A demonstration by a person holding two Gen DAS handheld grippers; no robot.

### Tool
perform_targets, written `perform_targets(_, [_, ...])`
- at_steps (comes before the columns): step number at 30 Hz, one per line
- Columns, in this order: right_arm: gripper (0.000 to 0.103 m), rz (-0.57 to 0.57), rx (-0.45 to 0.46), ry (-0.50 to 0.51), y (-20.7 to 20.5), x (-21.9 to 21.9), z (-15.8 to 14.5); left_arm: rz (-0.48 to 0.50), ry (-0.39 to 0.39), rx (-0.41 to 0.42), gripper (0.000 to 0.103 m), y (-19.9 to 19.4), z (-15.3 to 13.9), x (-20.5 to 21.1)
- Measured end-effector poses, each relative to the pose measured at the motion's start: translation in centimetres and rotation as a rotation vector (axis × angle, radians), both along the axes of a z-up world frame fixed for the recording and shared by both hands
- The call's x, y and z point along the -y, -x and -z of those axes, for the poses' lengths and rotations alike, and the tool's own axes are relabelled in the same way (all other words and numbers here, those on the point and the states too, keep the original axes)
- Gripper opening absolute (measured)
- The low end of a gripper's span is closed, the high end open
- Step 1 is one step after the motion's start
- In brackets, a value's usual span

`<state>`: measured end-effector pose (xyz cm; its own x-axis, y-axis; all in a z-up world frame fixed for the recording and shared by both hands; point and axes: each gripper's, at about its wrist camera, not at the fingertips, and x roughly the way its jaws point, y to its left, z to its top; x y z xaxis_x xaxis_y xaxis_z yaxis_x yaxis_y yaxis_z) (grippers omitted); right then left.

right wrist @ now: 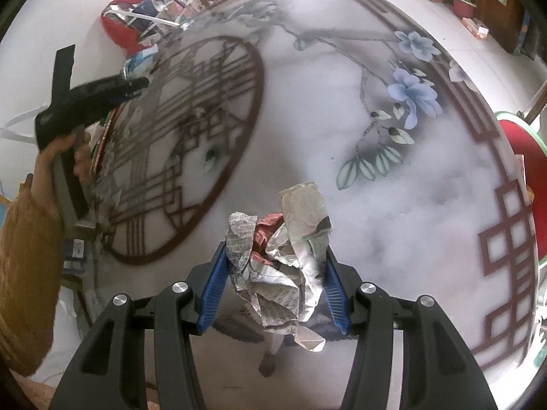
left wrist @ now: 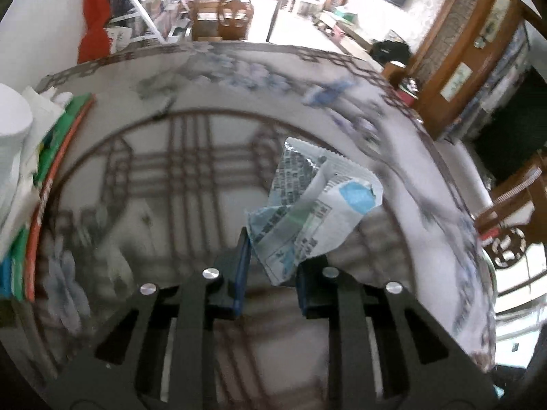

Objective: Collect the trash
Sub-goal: 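Lift the wrapper and newspaper and carry both toward the red bucket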

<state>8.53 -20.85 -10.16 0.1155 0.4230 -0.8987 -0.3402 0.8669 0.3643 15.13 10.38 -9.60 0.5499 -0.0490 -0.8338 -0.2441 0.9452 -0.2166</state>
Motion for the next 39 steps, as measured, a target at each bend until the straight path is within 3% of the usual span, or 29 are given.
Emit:
perform_targets(9, [0.05,0.007,0.055,-0.021,0.2,0.6,-1.5,0.07,0.111,0.027,0.023,4.2,-2.4,6.5])
perform_targets(20, [0.05,0.114,0.16,-0.058,-1.0,3.7,-4.5,0.191,0.088,0.096,0.023,5.7,-6.1,13.2])
perform_targets(39, [0.05,0.223,0.173,-0.078,-1.5,8.2,-4.8,0.226,0.072,0.107,0.023,5.9,-7.0,15.6])
